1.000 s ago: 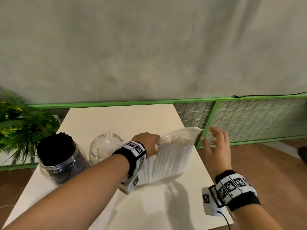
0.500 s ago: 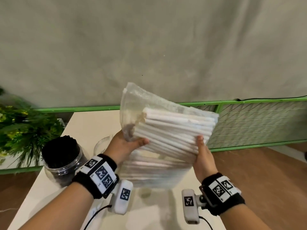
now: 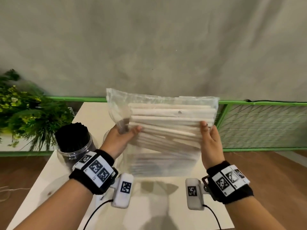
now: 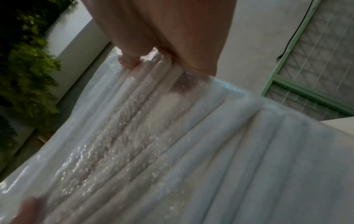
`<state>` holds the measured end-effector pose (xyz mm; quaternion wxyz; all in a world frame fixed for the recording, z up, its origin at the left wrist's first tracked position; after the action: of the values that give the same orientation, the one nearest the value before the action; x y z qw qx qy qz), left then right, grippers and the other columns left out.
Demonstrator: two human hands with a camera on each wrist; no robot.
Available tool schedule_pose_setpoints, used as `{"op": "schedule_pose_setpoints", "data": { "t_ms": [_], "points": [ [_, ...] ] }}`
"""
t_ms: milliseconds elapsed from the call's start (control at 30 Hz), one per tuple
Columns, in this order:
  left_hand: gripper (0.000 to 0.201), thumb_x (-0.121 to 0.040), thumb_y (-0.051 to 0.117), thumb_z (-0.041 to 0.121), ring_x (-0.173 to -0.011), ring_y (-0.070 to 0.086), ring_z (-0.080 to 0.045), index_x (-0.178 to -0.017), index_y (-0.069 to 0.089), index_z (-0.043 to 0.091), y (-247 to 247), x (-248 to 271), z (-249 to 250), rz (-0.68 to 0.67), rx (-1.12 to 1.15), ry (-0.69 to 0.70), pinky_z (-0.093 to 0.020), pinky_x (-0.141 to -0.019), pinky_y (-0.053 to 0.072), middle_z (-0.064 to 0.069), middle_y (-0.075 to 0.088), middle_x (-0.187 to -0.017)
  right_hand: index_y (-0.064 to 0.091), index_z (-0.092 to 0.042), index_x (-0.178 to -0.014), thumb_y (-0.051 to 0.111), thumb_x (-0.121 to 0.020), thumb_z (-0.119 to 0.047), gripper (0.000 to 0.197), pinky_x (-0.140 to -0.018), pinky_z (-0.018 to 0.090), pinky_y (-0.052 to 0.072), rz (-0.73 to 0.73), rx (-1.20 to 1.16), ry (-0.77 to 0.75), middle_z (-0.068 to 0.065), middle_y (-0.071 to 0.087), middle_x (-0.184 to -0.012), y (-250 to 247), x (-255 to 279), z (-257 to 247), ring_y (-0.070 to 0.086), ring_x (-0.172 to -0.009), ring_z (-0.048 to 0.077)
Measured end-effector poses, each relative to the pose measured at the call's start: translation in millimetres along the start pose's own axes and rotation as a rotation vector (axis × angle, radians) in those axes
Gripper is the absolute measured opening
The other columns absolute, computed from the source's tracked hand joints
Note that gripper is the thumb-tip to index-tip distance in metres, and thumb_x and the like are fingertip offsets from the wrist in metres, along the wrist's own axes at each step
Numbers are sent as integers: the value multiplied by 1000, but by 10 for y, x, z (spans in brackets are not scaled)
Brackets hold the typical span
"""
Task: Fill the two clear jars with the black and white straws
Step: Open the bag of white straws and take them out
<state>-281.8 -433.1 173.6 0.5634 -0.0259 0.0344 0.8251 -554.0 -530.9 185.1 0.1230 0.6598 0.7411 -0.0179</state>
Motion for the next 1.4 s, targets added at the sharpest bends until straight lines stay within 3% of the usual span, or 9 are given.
{"op": "schedule_pose_setpoints", "data": {
  "t_ms": [100, 400, 567, 700, 833, 933, 1167, 1300, 1400],
  "points": [
    [90, -56, 84, 58, -115, 59, -23, -128, 53, 14, -97, 11, -76, 56, 42, -2, -48, -104, 42, -5, 64, -123, 53, -12, -111, 45, -97, -35, 29, -76, 10, 46, -27, 34, -45, -5, 62, -103, -2, 63, -22, 60, -91, -2],
    [80, -63, 83, 49, -119, 56, -19, -128, 55, 12, -97, 56, 56, 40, 29, 58, -45, -104, 42, -3, 63, -124, 54, -10, -112, 48, -91, -40, 36, -85, 24, 50, -34, -7, -110, 1, 63, -104, 40, 84, -152, 60, -99, 12],
    [32, -76, 75, 15, -106, 64, -17, -107, 65, 13, -44, 137, 237, 45, 54, 138, -33, -97, 48, -4, 71, -108, 55, -20, -110, 49, -91, -41, 29, -86, 25, 52, -32, -96, -143, -1, 64, -111, 50, 86, -273, 62, -104, 12],
    [41, -68, 77, 31, -100, 66, -18, -106, 67, 17, -49, 160, 63, 44, 9, 85, -44, -97, 49, -3, 72, -104, 57, -20, -106, 60, -76, -67, 56, -79, 28, 53, -49, 9, -74, -2, 67, -103, 129, 89, -106, 64, -96, 12],
    [30, -74, 76, 23, -86, 67, -5, -99, 68, 8, -132, 241, 48, 131, -13, 121, -19, -80, 52, 8, 73, -87, 51, -13, -111, 45, -95, -34, 26, -79, 19, 51, 24, -7, -172, -6, 62, -101, 56, 137, -178, 60, -92, 2],
    [16, -81, 69, 12, -76, 65, -1, -96, 67, 16, -104, 229, -187, 80, -31, 36, -11, -65, 48, 16, 72, -76, 53, -18, -106, 46, -93, -38, 25, -75, 17, 50, -11, 38, -81, -6, 62, -100, 96, 152, 67, 60, -94, 10],
    [22, -80, 71, 22, -84, 65, 1, -101, 66, 19, -135, 229, -351, 29, -90, -13, -19, -76, 47, 10, 72, -90, 53, -13, -108, 43, -100, -27, 20, -69, 11, 46, -23, 78, -21, -4, 61, -98, 90, 206, 355, 60, -79, -6],
    [34, -74, 69, 50, -101, 63, -11, -96, 67, 24, -117, 244, -411, 50, -54, -126, -32, -90, 50, 3, 70, -102, 56, -21, -114, 47, -94, -41, 30, -83, 24, 48, -32, 70, -10, -6, 65, -107, 148, 208, 321, 62, -98, 3],
    [42, -72, 65, 59, -103, 61, -10, -94, 67, 24, -124, 229, -354, 73, -59, -135, -30, -91, 48, 3, 69, -105, 57, -26, -118, 53, -89, -56, 42, -94, 38, 49, -18, 35, 22, -1, 66, -117, 155, 174, 300, 61, -111, 16]
  ]
}}
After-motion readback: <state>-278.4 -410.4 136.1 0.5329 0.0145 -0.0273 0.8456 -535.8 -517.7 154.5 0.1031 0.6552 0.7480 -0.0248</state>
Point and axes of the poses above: each hand's wrist, its own x-axis away from the middle knuckle, its own y-axis out of the palm, z = x × y, the point moved 10 cm from there along -x, towards the middle knuckle
